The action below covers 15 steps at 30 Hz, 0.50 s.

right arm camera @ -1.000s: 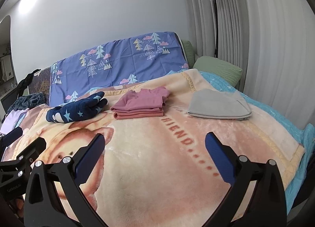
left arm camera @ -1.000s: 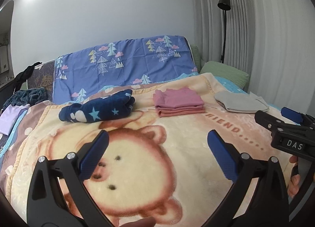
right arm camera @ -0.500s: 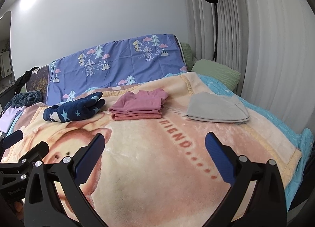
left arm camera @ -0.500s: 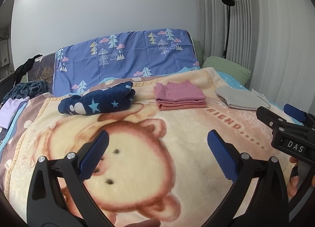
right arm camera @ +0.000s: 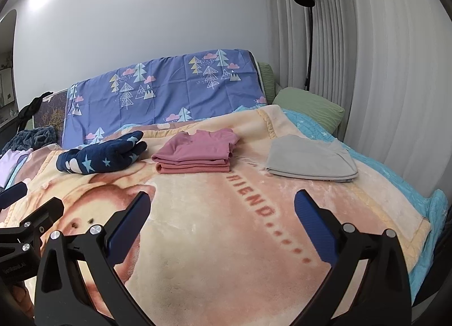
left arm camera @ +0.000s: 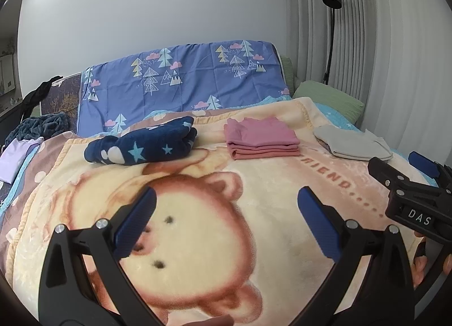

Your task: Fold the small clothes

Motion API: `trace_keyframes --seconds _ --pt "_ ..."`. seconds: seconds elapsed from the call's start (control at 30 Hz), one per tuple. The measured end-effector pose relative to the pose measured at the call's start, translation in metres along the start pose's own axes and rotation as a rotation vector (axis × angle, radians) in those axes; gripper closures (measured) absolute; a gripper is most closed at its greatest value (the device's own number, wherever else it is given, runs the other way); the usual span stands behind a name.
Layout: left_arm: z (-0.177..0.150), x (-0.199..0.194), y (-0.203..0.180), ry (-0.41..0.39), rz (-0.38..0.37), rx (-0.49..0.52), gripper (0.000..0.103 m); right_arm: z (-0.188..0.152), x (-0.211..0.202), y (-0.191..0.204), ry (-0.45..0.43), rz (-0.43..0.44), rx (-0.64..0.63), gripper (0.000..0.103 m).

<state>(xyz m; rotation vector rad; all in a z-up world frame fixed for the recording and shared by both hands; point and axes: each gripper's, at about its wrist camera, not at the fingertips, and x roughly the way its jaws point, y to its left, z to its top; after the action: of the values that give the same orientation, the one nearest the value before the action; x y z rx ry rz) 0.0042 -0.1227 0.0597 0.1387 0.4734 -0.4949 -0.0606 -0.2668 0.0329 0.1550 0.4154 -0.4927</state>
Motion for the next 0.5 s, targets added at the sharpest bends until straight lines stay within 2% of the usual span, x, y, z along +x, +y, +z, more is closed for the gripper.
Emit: trace_keyframes --seconds 0.5 --pt "-0.0024 0.0085 0.0074 0.014 0.001 -0.008 0.002 0.0006 0.0040 0.0072 0.002 0.002 -0.018 0.001"
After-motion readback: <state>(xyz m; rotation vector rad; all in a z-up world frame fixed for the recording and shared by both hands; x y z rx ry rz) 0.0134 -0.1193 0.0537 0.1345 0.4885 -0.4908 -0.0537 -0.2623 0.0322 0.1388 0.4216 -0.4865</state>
